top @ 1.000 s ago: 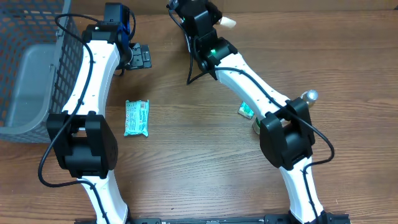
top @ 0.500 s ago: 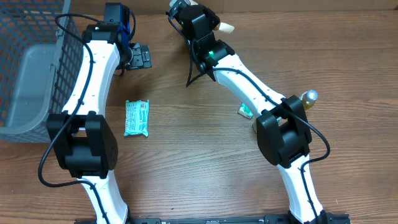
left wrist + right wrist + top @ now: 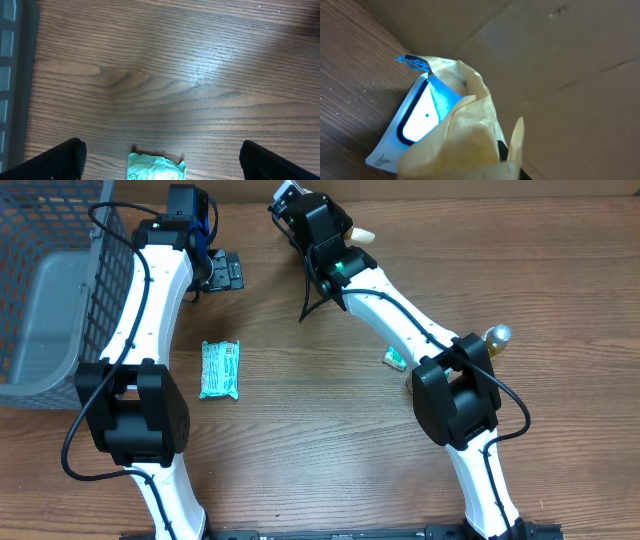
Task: Scan the item barcode
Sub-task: 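Hold the bread bag in front of the white scanner window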
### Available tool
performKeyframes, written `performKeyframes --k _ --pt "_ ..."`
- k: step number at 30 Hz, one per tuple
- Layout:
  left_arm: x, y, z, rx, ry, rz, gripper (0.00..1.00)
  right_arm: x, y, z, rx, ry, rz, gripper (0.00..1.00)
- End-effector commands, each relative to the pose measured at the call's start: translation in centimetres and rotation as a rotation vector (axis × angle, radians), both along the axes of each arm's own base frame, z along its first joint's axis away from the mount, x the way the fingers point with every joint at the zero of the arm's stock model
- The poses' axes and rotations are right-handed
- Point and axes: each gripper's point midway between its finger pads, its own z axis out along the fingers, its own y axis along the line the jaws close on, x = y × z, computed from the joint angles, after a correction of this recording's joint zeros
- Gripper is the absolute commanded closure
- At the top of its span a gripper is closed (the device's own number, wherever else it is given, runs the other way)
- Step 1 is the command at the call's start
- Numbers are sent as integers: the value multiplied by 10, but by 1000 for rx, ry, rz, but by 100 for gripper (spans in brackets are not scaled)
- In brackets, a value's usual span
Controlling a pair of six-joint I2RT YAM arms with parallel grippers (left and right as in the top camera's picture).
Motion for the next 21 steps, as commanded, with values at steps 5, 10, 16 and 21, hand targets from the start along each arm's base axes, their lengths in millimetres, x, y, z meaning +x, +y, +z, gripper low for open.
performKeyframes --k 5,10,16,21 --pt "-1 3 4 14 -7 -9 1 -7 20 1 86 38 77 96" --pt "-1 3 4 14 -7 -8 0 -3 23 9 108 5 83 96" --pt "-1 3 4 14 -7 -9 0 3 23 22 128 -48 69 96" --pt "-1 3 4 14 -7 -9 0 1 24 18 121 -33 70 96"
